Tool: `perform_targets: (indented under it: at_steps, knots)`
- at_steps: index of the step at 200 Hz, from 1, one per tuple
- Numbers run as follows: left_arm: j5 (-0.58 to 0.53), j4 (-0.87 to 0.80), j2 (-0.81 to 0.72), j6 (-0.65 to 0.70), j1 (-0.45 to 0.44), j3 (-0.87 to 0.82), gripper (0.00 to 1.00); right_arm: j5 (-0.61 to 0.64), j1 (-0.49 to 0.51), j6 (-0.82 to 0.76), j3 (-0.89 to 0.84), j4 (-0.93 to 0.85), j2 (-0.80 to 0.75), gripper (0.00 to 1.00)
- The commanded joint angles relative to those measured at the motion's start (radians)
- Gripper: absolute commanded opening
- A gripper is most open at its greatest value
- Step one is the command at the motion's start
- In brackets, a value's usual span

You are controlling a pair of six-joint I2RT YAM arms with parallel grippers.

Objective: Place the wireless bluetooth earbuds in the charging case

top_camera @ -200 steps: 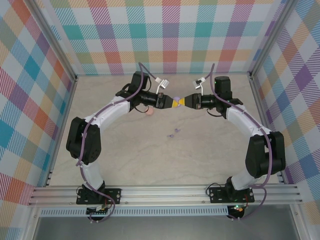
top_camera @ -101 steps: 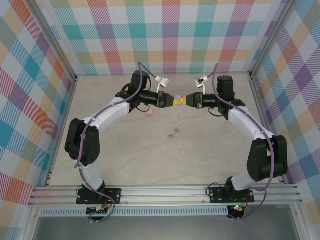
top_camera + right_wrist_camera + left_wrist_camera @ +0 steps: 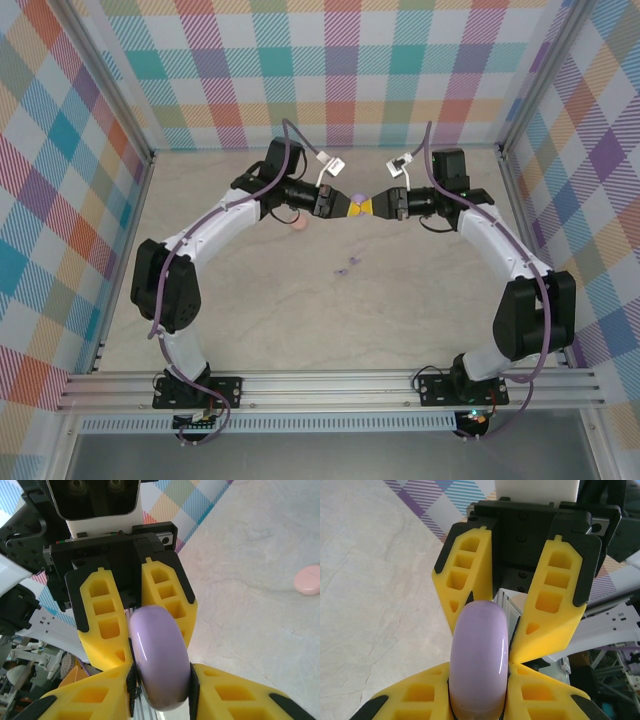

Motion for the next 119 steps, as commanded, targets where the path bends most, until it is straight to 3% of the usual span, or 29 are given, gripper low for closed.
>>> perform_targets:
  at_steps: [1,66,119]
  knots:
    - [0.017,-0.104,0.006,0.089,-0.029,0.051,0.06,-0.075,0.02,-0.095,0.044,-0.096,0.013,0.33]
    - [-0.013,-0.176,0.008,0.133,-0.031,0.067,0.07,0.0,0.02,-0.064,0.049,-0.068,-0.006,0.41]
    - [-0.011,-0.182,0.003,0.135,-0.031,0.068,0.07,-0.01,0.02,-0.065,0.067,-0.076,-0.005,0.4]
